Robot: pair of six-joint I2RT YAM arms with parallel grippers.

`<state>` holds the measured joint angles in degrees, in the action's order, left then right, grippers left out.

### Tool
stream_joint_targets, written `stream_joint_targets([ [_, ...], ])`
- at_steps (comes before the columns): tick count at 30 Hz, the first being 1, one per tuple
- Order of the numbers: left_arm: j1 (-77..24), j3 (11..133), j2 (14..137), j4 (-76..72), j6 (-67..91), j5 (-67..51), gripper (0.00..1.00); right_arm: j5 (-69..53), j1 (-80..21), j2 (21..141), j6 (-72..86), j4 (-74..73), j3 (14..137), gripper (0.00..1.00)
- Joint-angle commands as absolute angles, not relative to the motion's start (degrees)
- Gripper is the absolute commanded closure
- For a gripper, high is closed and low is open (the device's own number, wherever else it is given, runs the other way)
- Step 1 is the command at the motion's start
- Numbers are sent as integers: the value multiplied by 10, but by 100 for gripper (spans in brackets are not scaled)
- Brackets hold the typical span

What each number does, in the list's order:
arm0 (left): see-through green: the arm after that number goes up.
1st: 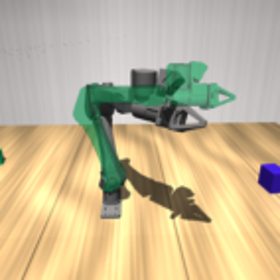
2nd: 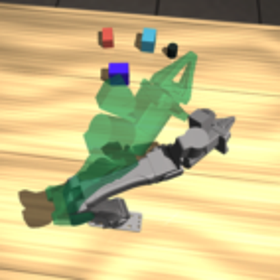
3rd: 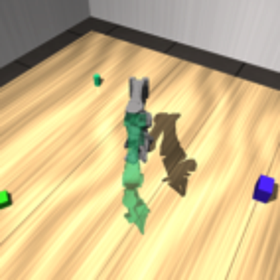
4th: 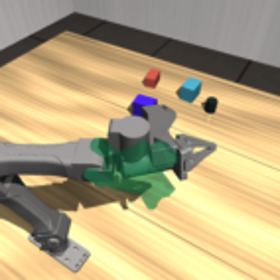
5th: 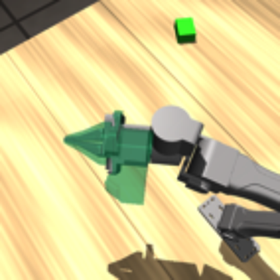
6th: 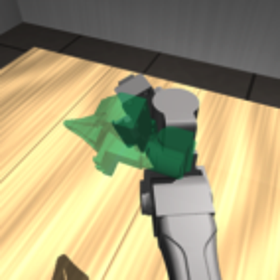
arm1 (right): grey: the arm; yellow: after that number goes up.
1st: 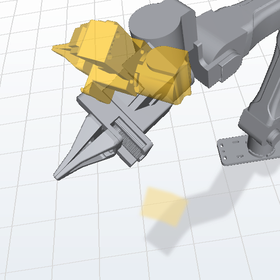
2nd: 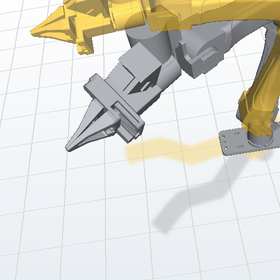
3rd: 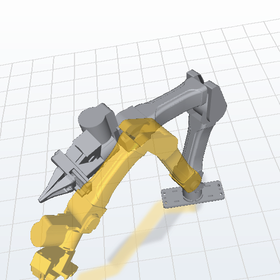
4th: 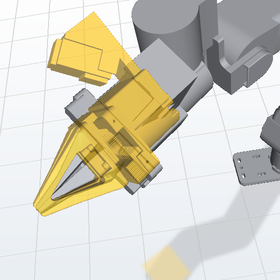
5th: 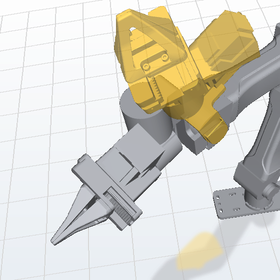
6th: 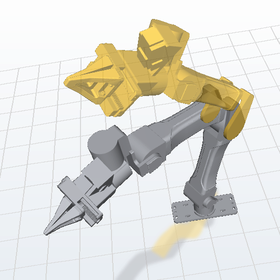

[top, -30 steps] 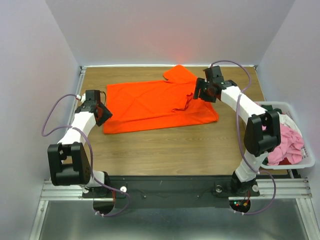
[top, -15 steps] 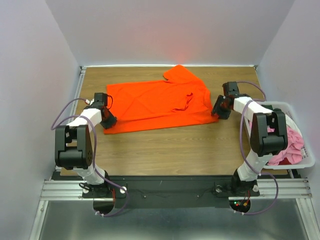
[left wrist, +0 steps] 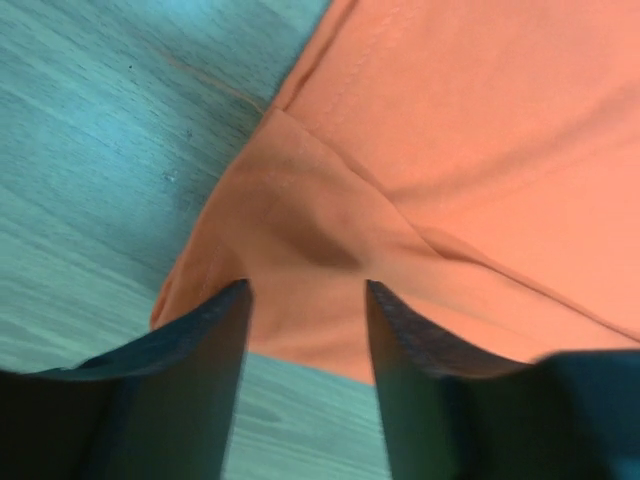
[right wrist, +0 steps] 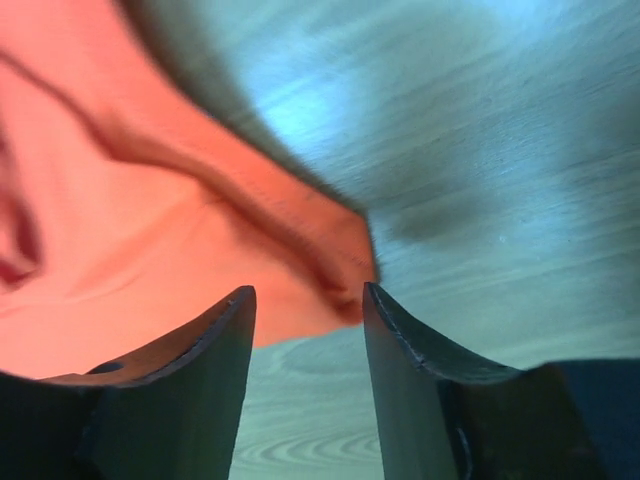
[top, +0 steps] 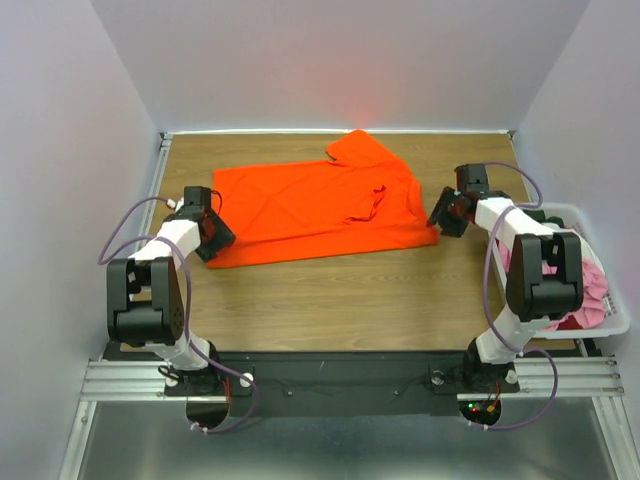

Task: Fold and stack the t-shirts
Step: Fold the tshirt

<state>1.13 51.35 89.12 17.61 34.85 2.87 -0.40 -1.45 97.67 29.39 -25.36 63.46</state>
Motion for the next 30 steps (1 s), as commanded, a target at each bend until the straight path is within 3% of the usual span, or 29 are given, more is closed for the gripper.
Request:
stream_joint_targets([
  [1,14,525,811,190,352,33,36,-14,-10,912,279,-236,628,45],
  [5,14,509,764,214,359,74,34,-35,-10,899,290,-237,600,35],
  [20,29,406,779,185,380,102,37,-57,-8,910,294,-220,553,37],
  [30,33,406,807,170,371,100,46,-62,-7,953,294,-180,546,40],
])
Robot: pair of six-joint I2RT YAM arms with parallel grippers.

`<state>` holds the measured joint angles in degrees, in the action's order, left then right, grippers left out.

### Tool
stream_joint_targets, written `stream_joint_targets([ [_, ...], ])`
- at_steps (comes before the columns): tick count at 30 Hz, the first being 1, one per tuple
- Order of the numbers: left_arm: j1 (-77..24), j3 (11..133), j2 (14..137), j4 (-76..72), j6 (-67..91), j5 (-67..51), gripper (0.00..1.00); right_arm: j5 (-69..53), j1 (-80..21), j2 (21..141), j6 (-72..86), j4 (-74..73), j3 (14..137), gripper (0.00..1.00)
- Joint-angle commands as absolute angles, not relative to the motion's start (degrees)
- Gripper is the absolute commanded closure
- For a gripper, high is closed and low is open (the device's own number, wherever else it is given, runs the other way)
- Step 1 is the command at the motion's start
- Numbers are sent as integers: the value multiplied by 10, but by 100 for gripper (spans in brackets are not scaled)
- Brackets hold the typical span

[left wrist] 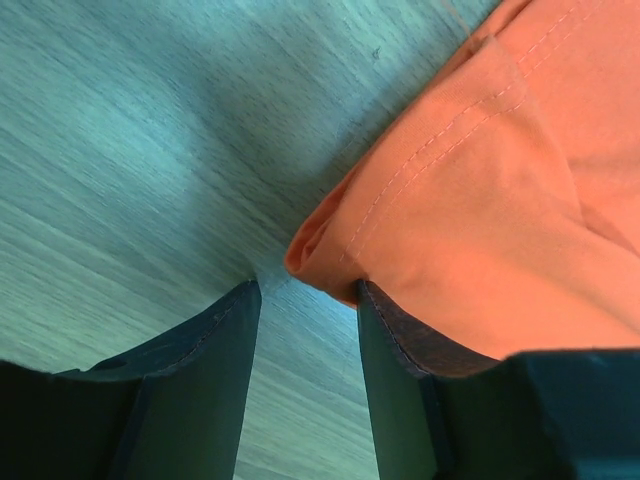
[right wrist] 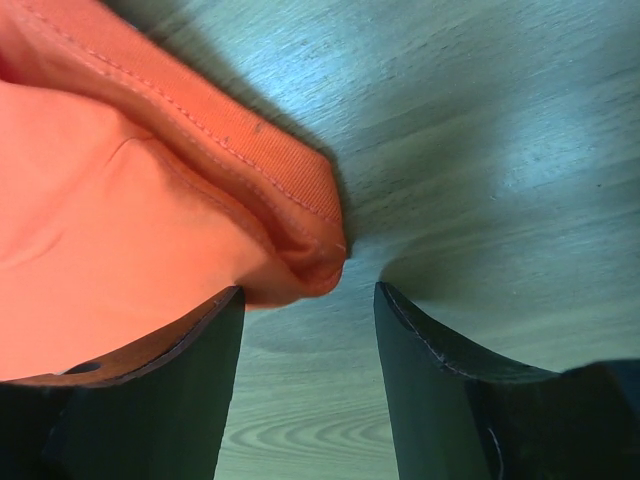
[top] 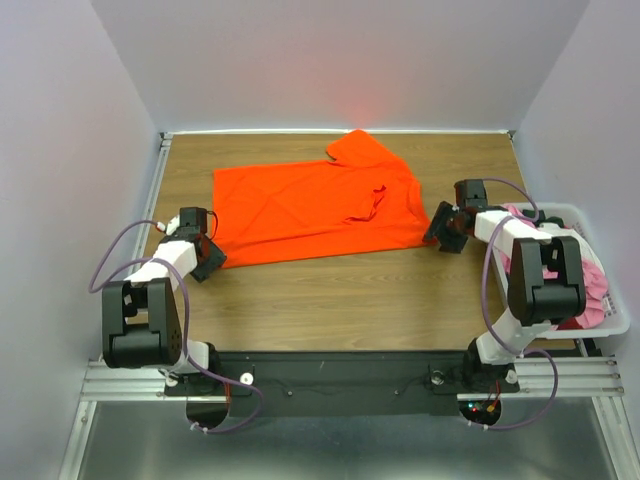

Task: Fold and stack the t-shirts
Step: Fold the tshirt

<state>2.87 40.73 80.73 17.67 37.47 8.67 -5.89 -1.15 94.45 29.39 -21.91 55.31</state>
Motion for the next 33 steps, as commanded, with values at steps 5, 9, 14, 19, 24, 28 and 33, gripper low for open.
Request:
stream_joint_targets([
  [5,34,405,815,168,367,104,48,-67,-7,967,293,-167,549,41],
  [9,36,403,803,163,366,92,48,-71,-7,966,292,-163,549,41],
  [14,45,403,768,153,371,78,44,-62,-7,962,290,-161,548,42],
  [19,59,401,768,144,367,64,42,-62,-5,972,288,-158,549,46],
  [24,62,396,787,134,364,60,42,-64,-6,970,287,-156,546,49],
  [28,62,392,797,132,362,53,44,-62,-6,967,287,-156,544,50],
  [33,62,381,803,132,357,53,60,-57,-6,970,290,-157,544,55],
])
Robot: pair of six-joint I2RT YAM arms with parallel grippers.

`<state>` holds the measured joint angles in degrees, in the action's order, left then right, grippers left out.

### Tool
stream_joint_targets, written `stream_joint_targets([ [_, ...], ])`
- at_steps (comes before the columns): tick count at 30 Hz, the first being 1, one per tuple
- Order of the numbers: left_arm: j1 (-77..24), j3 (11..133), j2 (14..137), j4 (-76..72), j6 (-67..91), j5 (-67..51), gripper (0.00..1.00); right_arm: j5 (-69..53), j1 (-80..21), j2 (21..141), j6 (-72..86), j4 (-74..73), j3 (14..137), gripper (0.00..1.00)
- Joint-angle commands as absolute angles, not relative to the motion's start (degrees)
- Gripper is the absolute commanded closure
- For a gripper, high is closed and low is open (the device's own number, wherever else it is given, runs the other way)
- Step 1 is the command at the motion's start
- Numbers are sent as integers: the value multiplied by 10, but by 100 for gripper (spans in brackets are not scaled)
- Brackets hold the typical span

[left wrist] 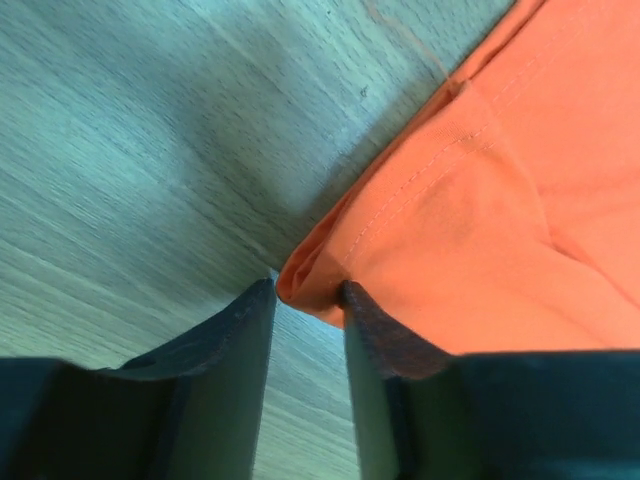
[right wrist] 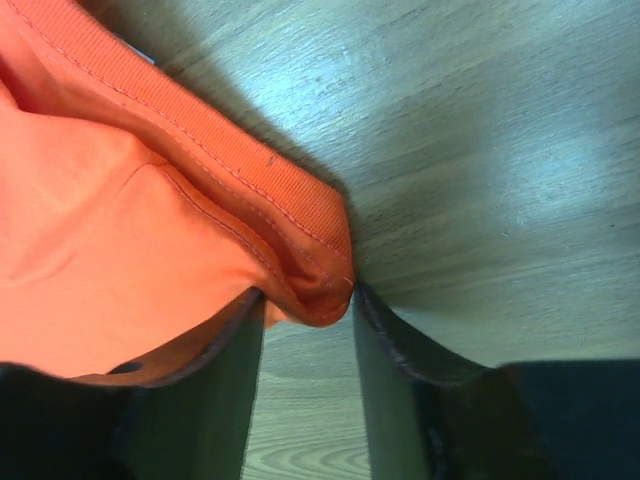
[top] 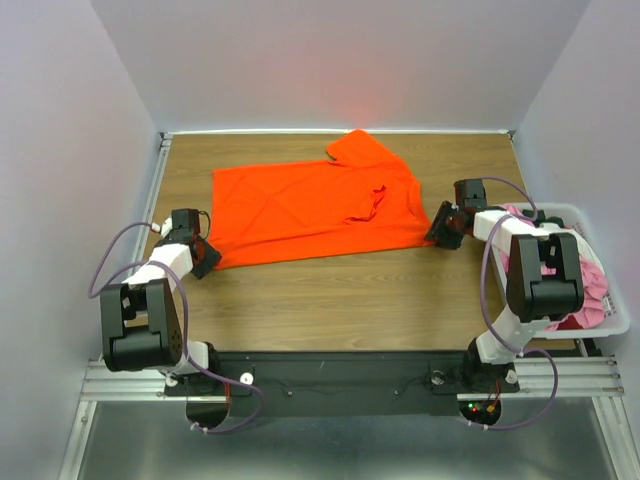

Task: Fold and stack the t-shirts
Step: Fold the tshirt

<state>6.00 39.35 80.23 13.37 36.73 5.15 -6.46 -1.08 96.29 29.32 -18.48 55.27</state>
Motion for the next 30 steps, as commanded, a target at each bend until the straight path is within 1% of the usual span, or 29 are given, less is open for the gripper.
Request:
stream_joint_targets([
  [1,62,381,804,134,359,63,66,-57,-5,970,289,-157,544,58],
  [2,62,381,806,141,359,70,73,-55,-5,969,289,-158,543,67],
  [3,62,381,805,142,359,76,79,-55,-4,969,291,-158,542,72],
  [4,62,381,805,144,357,81,89,-53,-3,968,292,-158,540,77],
  [5,63,381,805,148,356,90,94,-47,-4,965,292,-159,538,82],
  [6,64,382,807,150,355,95,100,-45,-3,964,292,-160,537,88],
  [9,78,388,813,157,346,100,100,-42,22,957,295,-166,529,95],
  [10,83,390,815,160,344,101,100,-41,27,955,298,-169,528,96],
  [22,90,403,788,210,304,127,100,-4,29,896,286,-279,509,96],
  [23,91,403,788,213,303,124,100,16,29,891,284,-285,506,96],
  [24,91,405,786,213,303,120,96,17,29,888,281,-287,506,93],
  [25,90,406,784,214,305,114,84,16,29,880,278,-288,506,89],
  [26,90,408,783,214,305,113,80,13,29,880,273,-288,510,84],
  [27,91,412,779,213,306,111,75,15,29,874,271,-290,516,77],
  [28,90,415,777,214,306,110,68,17,29,870,269,-292,522,75],
  [30,91,420,771,218,307,109,61,25,29,863,266,-296,541,68],
])
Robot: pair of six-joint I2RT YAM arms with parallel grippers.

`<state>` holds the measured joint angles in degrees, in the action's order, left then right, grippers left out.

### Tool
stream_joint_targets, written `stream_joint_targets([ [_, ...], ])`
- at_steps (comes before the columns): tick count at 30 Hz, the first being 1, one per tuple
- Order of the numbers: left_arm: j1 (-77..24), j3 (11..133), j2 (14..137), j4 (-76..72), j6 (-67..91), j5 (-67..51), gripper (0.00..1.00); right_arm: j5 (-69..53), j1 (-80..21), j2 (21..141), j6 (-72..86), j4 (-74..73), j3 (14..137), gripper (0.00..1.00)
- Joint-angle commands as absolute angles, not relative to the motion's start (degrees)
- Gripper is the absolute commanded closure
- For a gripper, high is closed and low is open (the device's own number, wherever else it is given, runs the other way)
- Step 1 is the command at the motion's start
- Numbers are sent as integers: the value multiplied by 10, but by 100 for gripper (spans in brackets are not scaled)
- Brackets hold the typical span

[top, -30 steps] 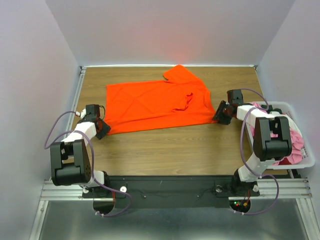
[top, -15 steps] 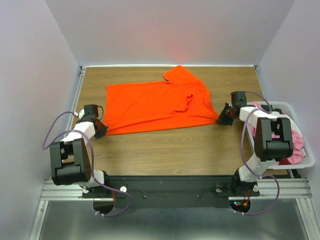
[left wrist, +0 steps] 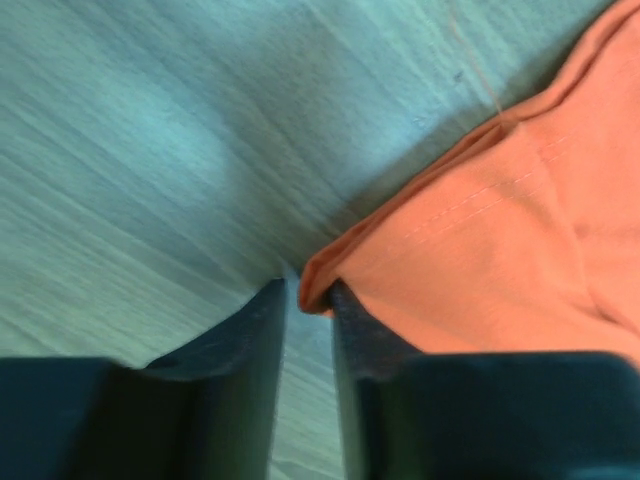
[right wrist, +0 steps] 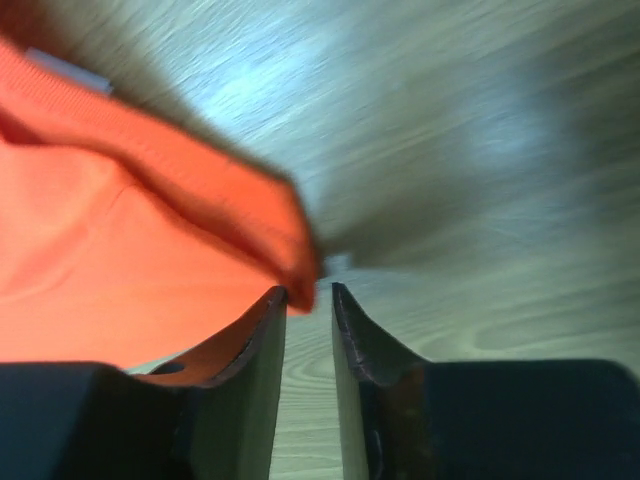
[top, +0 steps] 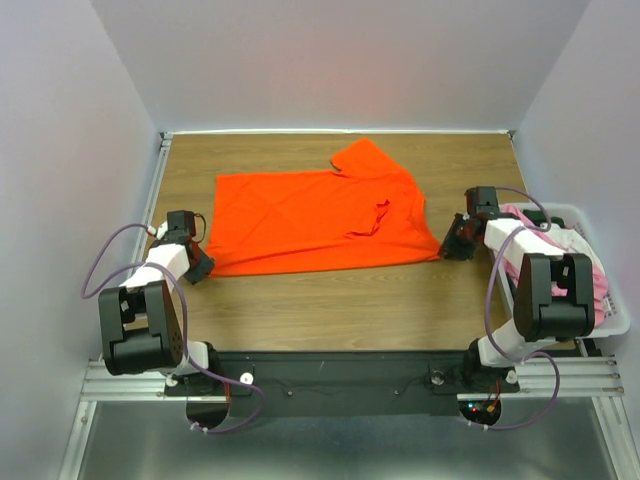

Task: Fold and stack the t-shirts
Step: Fold the tshirt

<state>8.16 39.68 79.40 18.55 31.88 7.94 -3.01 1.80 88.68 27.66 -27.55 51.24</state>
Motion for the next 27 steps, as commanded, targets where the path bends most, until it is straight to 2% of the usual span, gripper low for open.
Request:
stream_joint_targets([
  [1,91,424,769,221,306,107,53,28,29,861,264,-299,554,67],
  [4,91,426,760,222,306,103,37,34,29,856,259,-308,569,62],
  [7,91,430,752,225,306,95,22,31,24,843,251,-315,584,53],
  [11,91,447,739,242,302,91,10,4,-15,833,236,-314,621,44],
  [14,91,473,713,257,295,95,9,-67,-63,854,244,-301,660,44],
  [19,91,486,666,250,280,96,10,-110,-141,919,309,-250,708,42],
  [25,90,419,598,175,257,47,9,-98,-199,1006,390,-170,736,18],
  [27,88,397,579,149,252,26,9,-98,-204,1023,413,-159,749,14],
])
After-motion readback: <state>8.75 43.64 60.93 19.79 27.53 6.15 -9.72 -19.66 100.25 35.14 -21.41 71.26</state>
